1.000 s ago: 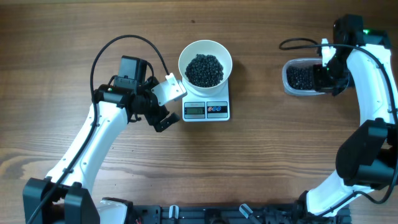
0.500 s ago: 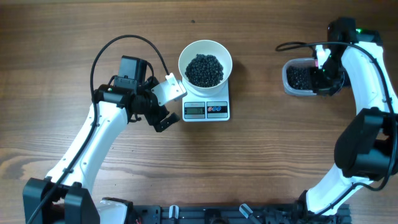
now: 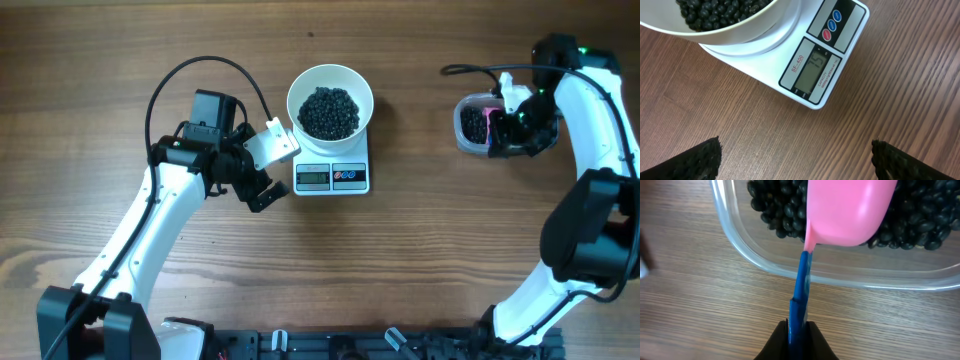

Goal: Scoop item into bowl and weigh 150g on scale
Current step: 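Dip the scoop into the bean tub with the right gripper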

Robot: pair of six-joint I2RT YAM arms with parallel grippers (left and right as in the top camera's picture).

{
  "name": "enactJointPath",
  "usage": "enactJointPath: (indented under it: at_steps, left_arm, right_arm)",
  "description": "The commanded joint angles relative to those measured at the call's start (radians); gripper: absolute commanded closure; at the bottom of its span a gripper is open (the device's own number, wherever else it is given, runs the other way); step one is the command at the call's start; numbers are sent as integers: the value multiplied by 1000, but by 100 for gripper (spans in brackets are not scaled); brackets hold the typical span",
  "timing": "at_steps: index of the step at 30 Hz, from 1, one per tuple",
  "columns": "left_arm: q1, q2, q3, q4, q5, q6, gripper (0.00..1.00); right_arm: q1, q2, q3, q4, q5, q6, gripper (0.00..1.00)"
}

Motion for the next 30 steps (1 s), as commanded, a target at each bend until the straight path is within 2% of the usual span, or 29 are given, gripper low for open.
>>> enactJointPath:
  at_steps: [1, 13, 19, 30]
  left_arm:
    - [4, 6, 3, 3, 23, 12, 0]
    - [4, 6, 3, 3, 23, 12, 0]
    - [4, 6, 3, 3, 23, 12, 0]
    - [4, 6, 3, 3, 23, 12, 0]
  right_arm:
    - [-51, 20, -3, 16, -160, -25, 96]
    - [-85, 64, -3, -20, -279, -99, 96]
    - [-90, 86, -3, -21, -280, -102, 96]
    - [-230, 86, -3, -74, -492, -184, 96]
